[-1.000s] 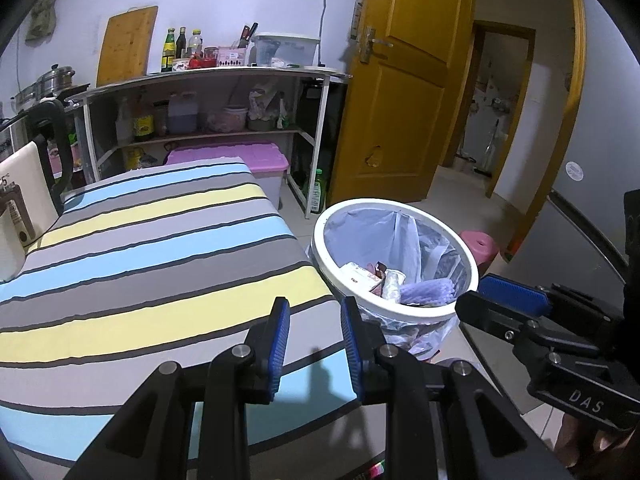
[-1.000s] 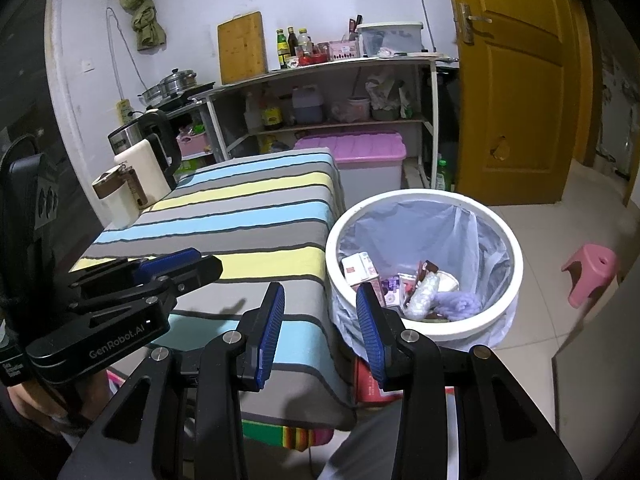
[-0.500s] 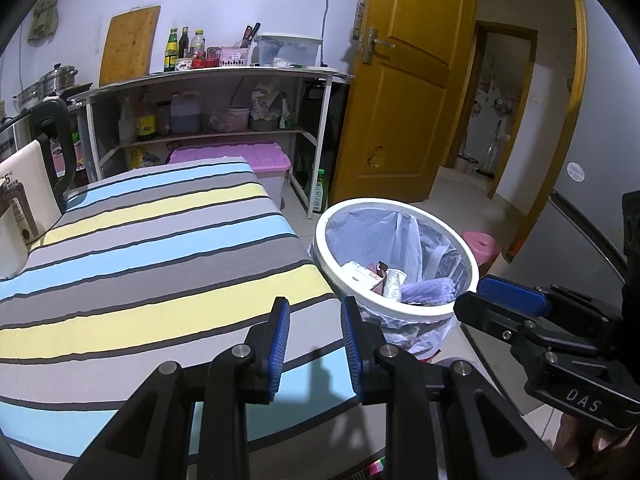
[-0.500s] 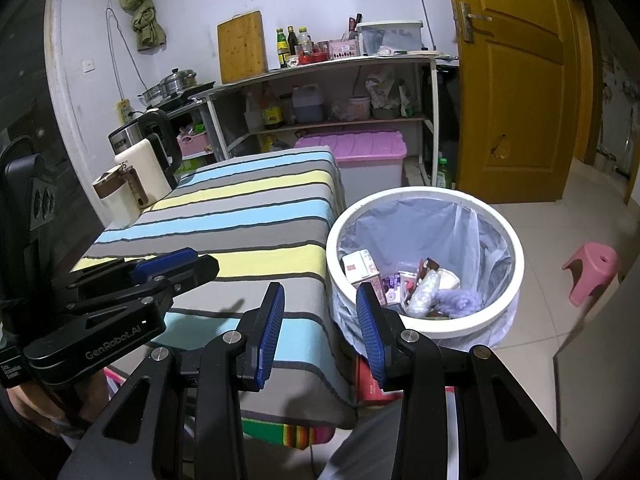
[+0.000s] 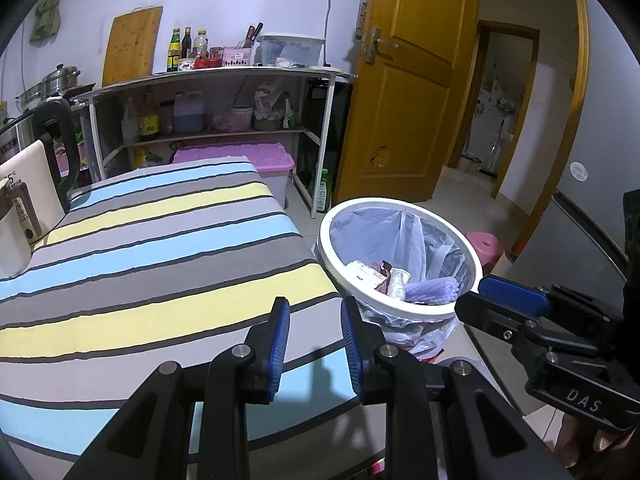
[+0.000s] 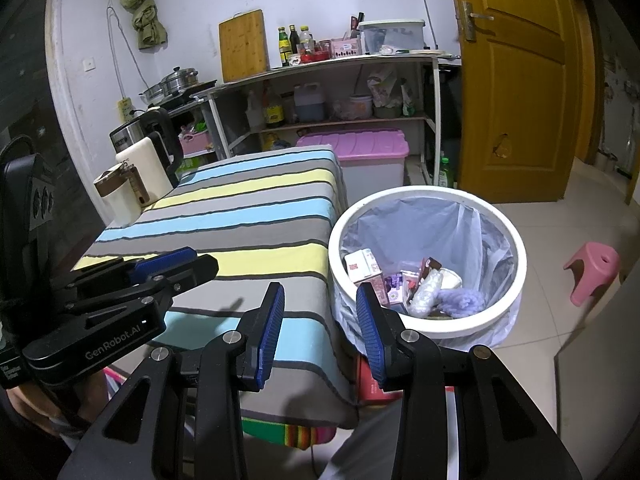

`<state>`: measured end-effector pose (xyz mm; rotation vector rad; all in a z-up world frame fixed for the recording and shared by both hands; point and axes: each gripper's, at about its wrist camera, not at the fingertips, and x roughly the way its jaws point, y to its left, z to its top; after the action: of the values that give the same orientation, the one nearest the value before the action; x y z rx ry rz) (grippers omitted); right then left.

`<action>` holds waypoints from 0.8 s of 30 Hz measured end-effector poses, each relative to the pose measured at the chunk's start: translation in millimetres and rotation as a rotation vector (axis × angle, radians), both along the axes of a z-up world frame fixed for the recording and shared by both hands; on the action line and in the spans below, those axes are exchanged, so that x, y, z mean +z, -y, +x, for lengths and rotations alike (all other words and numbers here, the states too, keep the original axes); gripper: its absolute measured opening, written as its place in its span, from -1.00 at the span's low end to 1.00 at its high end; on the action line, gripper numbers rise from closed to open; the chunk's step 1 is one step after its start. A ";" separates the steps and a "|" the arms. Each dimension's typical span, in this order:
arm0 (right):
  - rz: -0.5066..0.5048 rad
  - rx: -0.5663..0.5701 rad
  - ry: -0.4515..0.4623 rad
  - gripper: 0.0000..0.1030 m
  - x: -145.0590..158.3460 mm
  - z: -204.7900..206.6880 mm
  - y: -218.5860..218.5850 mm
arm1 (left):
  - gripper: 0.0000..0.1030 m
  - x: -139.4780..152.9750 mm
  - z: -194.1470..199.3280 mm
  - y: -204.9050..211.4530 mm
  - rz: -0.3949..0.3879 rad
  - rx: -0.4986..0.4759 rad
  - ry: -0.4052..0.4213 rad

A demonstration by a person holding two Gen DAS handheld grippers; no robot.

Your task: Collect trash

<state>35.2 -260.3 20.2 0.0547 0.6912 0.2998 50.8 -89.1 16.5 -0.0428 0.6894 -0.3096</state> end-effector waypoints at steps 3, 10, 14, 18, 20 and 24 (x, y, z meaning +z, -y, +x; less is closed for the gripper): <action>0.000 -0.001 0.000 -0.25 0.0 0.9 0.1 | -0.49 0.2 1.8 0.6 0.000 0.000 -0.002; 0.000 -0.001 0.001 -0.25 0.1 0.9 0.1 | -0.49 -0.3 2.9 0.7 0.000 0.002 -0.006; 0.000 0.000 0.002 -0.25 0.2 -0.8 -0.6 | -0.49 0.3 3.3 1.5 0.002 0.002 -0.006; 0.000 0.000 0.002 -0.25 0.2 -0.6 -0.6 | -0.49 -0.1 3.7 2.2 0.008 0.002 -0.002; 0.000 0.000 0.002 -0.25 0.2 -0.1 -0.2 | -0.49 -0.7 2.7 3.3 0.011 0.002 0.001; 0.000 0.000 0.001 -0.25 0.2 -0.1 -0.2 | -0.49 -1.3 1.9 5.4 0.013 -0.001 0.000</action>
<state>35.1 -260.1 20.4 0.0549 0.6899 0.2995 52.7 -94.5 15.2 -0.0306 0.6918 -0.3061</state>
